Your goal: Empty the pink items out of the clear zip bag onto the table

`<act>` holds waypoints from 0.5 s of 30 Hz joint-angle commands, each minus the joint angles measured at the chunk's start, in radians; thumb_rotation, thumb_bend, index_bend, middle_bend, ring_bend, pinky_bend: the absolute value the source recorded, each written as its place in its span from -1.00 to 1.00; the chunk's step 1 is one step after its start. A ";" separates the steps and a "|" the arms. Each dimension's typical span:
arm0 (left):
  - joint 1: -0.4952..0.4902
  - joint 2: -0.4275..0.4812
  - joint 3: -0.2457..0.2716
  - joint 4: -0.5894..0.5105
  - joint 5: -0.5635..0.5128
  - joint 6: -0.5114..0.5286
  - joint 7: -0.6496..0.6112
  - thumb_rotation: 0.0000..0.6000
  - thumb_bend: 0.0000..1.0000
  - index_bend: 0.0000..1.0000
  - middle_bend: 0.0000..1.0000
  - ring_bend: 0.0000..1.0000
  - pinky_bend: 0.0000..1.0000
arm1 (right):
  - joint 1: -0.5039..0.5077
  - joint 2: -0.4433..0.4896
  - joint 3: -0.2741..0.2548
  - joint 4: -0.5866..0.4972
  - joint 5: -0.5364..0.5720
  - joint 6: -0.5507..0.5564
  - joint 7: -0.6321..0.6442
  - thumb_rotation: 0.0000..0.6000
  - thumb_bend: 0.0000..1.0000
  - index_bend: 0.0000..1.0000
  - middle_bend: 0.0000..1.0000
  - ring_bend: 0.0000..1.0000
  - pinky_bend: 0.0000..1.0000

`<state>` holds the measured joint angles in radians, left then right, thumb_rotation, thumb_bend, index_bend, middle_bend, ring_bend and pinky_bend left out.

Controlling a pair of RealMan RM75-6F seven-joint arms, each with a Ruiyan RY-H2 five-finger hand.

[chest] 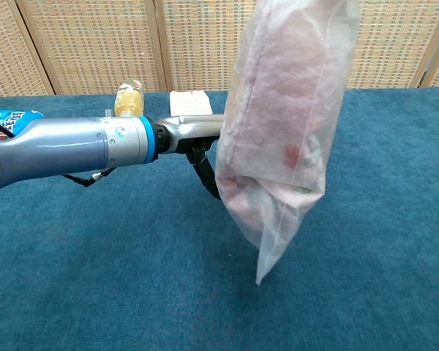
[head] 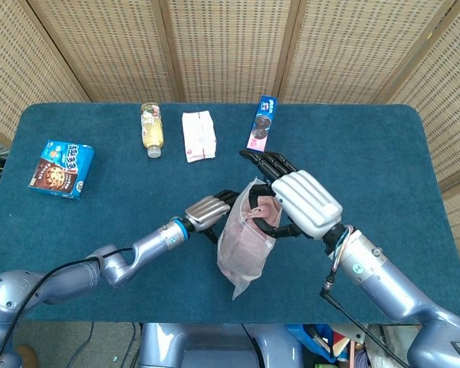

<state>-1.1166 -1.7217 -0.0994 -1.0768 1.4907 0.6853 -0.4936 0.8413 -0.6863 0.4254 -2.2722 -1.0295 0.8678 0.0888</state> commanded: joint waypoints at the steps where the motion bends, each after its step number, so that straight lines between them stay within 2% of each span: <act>1: -0.001 -0.004 -0.002 0.000 -0.004 -0.001 0.002 1.00 -0.53 -0.24 -1.00 -1.00 -1.00 | -0.001 0.000 0.000 0.001 0.000 -0.001 0.002 1.00 0.28 0.54 -1.00 -1.00 -1.00; 9: -0.001 -0.009 0.001 -0.001 -0.005 -0.005 0.004 1.00 -0.51 -0.22 -1.00 -1.00 -1.00 | 0.002 -0.002 -0.001 0.003 -0.003 -0.006 0.002 1.00 0.28 0.54 -1.00 -1.00 -1.00; 15: -0.001 -0.009 -0.003 0.002 -0.007 -0.001 0.003 1.00 -0.37 -0.17 -1.00 -1.00 -1.00 | 0.006 -0.004 0.000 0.005 0.003 -0.009 0.000 1.00 0.28 0.54 -1.00 -1.00 -1.00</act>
<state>-1.1175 -1.7311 -0.1023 -1.0751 1.4836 0.6846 -0.4903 0.8471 -0.6902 0.4252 -2.2671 -1.0268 0.8591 0.0887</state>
